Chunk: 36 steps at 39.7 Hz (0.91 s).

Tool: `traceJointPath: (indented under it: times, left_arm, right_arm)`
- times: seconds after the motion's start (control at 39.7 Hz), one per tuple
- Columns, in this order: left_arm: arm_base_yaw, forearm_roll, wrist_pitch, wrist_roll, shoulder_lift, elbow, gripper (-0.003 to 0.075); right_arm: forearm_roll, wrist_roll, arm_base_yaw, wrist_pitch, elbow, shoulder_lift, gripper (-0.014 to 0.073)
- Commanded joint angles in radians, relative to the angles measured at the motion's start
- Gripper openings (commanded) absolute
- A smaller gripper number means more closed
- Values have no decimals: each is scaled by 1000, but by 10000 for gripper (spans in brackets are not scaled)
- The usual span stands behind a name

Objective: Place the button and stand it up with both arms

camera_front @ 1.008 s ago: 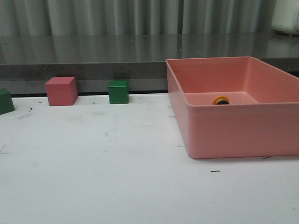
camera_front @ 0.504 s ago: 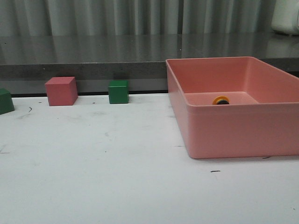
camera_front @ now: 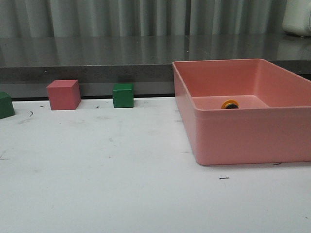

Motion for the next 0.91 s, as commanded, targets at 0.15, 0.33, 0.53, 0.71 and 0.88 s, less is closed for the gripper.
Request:
traceJointPath:
  times: [0.15, 0.33, 0.53, 0.71, 0.88]
  left_arm:
    - [2, -2, 13, -2, -1, -147, -20]
    - [2, -2, 252, -2, 135, -322, -20]
    - [2, -2, 301, -2, 320, -409, -20]
    - [2, -2, 241, -2, 372, -415, -20]
    - [2, -2, 239, -2, 372, -415, 25]
  right_arm:
    - [4, -5, -7, 18, -192, -4, -70]
    - [4, -5, -7, 185, -374, 160, -70]
    - [5, -5, -7, 186, -482, 411, -70]
    - [5, -5, -7, 182, -500, 490, -70]
    - [5, -5, -7, 180, -500, 490, -25]
